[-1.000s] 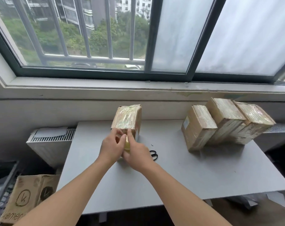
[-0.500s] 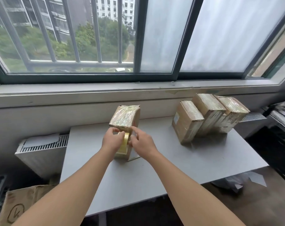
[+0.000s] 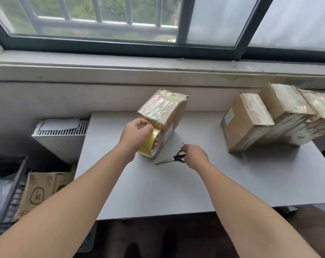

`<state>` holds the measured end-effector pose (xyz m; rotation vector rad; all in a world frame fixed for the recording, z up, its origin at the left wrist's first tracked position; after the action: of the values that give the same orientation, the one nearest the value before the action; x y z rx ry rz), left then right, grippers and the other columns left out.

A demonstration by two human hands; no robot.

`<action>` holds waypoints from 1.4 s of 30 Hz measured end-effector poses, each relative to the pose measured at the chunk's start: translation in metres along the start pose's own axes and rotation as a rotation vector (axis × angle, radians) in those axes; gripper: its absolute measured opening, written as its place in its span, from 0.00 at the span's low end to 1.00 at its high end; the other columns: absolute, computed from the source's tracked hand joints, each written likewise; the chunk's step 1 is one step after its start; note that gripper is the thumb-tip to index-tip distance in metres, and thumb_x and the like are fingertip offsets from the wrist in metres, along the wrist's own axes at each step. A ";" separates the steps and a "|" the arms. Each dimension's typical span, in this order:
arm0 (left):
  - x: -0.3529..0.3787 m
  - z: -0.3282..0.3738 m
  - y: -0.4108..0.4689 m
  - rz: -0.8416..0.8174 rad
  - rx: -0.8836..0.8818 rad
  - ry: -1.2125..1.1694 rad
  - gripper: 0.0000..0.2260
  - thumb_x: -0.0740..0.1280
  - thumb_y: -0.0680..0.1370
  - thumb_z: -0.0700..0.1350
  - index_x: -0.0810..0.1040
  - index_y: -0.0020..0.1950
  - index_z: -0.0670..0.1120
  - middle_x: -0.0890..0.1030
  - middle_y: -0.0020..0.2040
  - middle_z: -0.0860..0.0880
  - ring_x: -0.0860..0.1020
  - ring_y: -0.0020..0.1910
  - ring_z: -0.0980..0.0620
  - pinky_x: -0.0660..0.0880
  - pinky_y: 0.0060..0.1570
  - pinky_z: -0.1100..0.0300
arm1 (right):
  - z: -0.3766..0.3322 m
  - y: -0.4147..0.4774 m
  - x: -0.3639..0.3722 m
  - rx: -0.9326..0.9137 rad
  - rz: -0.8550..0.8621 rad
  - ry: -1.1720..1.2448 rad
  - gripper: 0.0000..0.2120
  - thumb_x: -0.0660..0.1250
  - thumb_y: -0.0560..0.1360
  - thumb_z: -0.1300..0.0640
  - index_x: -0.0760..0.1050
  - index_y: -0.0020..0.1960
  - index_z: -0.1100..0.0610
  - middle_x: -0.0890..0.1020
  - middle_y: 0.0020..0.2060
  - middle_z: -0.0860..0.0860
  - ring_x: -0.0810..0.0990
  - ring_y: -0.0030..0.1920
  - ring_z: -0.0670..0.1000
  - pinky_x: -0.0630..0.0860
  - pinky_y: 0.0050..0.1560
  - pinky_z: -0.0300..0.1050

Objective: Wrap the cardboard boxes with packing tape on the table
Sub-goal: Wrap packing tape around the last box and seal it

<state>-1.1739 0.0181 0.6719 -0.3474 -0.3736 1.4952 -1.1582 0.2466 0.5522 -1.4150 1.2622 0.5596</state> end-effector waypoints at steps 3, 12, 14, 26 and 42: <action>0.000 0.001 0.012 0.063 0.014 -0.020 0.02 0.66 0.81 0.37 0.75 0.50 0.42 0.81 0.28 0.44 0.78 0.26 0.44 0.79 0.27 0.55 | 0.012 0.021 0.017 -0.084 -0.053 -0.118 0.23 0.62 0.79 0.63 0.74 0.71 0.48 0.77 0.65 0.50 0.77 0.64 0.56 0.76 0.57 0.48; 0.010 0.000 0.033 0.077 0.061 0.062 0.04 0.70 0.80 0.41 0.77 0.49 0.43 0.82 0.38 0.42 0.79 0.27 0.42 0.80 0.29 0.51 | 0.028 0.049 0.041 -0.126 -0.072 -0.357 0.15 0.64 0.82 0.51 0.71 0.67 0.56 0.76 0.61 0.55 0.75 0.62 0.59 0.71 0.52 0.50; 0.012 0.000 0.034 0.058 0.070 0.072 0.04 0.71 0.80 0.42 0.77 0.49 0.43 0.82 0.41 0.42 0.80 0.29 0.41 0.82 0.32 0.45 | 0.033 0.046 0.041 -0.109 -0.089 -0.394 0.16 0.64 0.82 0.48 0.71 0.65 0.57 0.77 0.61 0.55 0.75 0.62 0.59 0.72 0.53 0.50; 0.020 0.004 0.024 -0.168 -0.019 -0.052 0.06 0.68 0.83 0.42 0.73 0.54 0.42 0.83 0.42 0.35 0.81 0.35 0.39 0.81 0.38 0.48 | 0.054 -0.026 -0.008 0.040 -0.293 -0.099 0.06 0.65 0.80 0.53 0.76 0.50 0.55 0.81 0.50 0.55 0.76 0.47 0.54 0.71 0.43 0.44; -0.010 0.011 0.010 -0.281 -0.003 0.160 0.04 0.64 0.81 0.39 0.78 0.53 0.42 0.83 0.50 0.33 0.81 0.34 0.40 0.82 0.38 0.46 | 0.001 -0.127 -0.095 -0.045 -0.409 0.538 0.21 0.68 0.76 0.35 0.77 0.54 0.52 0.78 0.39 0.45 0.71 0.37 0.43 0.68 0.42 0.38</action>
<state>-1.1878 0.0089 0.6767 -0.3970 -0.2839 1.1842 -1.0746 0.2613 0.6861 -1.8748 1.3158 -0.0843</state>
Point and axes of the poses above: each hand's wrist, its own y-axis towards the middle knuckle, its own x-axis out of the palm, z = x × y, the point moved 3 cm from there along y, towards the middle knuckle
